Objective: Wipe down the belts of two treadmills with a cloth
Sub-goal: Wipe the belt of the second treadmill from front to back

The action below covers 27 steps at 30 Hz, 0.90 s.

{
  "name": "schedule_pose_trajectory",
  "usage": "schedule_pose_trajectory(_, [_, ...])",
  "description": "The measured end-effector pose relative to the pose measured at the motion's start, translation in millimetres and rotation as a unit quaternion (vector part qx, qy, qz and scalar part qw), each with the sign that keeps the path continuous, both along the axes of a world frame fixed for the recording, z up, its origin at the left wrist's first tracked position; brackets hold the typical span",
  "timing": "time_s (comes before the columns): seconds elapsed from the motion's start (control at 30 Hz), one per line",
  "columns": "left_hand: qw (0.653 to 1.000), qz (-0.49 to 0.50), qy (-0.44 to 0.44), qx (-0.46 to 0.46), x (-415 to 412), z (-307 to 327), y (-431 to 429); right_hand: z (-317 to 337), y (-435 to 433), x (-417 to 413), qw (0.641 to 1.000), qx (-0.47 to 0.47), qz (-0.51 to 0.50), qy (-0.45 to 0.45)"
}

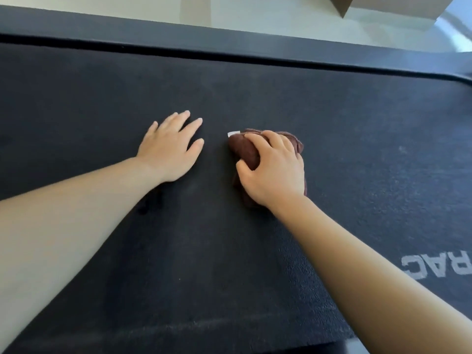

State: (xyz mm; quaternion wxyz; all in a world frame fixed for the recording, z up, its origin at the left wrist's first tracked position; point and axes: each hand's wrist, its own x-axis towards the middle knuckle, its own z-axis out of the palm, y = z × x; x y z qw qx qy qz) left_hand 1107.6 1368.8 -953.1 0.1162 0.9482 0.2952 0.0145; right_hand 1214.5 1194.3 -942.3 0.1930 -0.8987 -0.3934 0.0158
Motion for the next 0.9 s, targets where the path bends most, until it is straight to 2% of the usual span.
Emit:
schedule_pose_trajectory(0.13, [1.000,-0.017,0.022,0.002,28,-3,29,0,44,30,1.000,-0.001,-0.010,0.004])
schedule_pose_trajectory(0.33, [1.000,-0.007,-0.017,0.018,42,-7,36,1,115,88,1.000,-0.006,-0.030,0.003])
schedule_pose_trajectory(0.57, [1.000,-0.004,-0.028,0.006,42,-6,37,8,184,138,1.000,-0.005,-0.001,0.022])
schedule_pose_trajectory(0.7, [1.000,0.008,-0.022,0.006,44,-7,38,8,182,139,1.000,-0.016,0.018,0.009])
schedule_pose_trajectory(0.9, [0.999,0.016,-0.033,0.016,46,-8,39,8,125,98,0.999,-0.030,0.035,-0.012])
